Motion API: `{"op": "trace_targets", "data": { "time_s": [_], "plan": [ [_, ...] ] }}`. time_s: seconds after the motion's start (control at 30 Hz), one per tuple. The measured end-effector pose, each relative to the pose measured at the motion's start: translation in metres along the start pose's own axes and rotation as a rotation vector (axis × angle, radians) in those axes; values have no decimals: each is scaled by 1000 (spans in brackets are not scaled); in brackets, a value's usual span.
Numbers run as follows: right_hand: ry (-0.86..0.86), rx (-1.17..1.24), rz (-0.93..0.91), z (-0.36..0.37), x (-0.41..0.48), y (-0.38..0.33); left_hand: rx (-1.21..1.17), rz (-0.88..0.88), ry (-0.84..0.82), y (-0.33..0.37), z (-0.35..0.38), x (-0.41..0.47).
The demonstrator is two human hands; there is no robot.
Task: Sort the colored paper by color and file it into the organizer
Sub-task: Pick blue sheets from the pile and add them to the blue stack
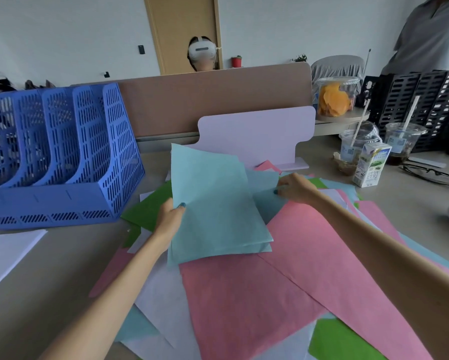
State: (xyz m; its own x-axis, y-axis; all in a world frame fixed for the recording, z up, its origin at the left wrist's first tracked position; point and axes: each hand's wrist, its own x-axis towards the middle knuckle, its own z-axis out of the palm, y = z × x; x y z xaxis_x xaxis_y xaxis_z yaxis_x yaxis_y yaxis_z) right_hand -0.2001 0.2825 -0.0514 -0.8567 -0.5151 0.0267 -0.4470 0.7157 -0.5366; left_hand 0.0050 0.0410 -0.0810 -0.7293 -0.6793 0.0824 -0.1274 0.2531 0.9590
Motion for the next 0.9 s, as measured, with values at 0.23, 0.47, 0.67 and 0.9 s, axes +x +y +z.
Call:
{"op": "trace_targets", "data": {
  "time_s": [0.23, 0.47, 0.67, 0.9],
  "plan": [
    [370, 82, 224, -8, 0, 6, -23, -1, 25, 4, 2, -1],
    [204, -200, 56, -13, -5, 4, -13, -10, -13, 3, 9, -3],
    [366, -273, -119, -20, 4, -12, -25, 9, -12, 0, 10, -7],
    [385, 576, 233, -18, 19, -21, -15, 19, 44, -4, 3, -1]
  ]
}}
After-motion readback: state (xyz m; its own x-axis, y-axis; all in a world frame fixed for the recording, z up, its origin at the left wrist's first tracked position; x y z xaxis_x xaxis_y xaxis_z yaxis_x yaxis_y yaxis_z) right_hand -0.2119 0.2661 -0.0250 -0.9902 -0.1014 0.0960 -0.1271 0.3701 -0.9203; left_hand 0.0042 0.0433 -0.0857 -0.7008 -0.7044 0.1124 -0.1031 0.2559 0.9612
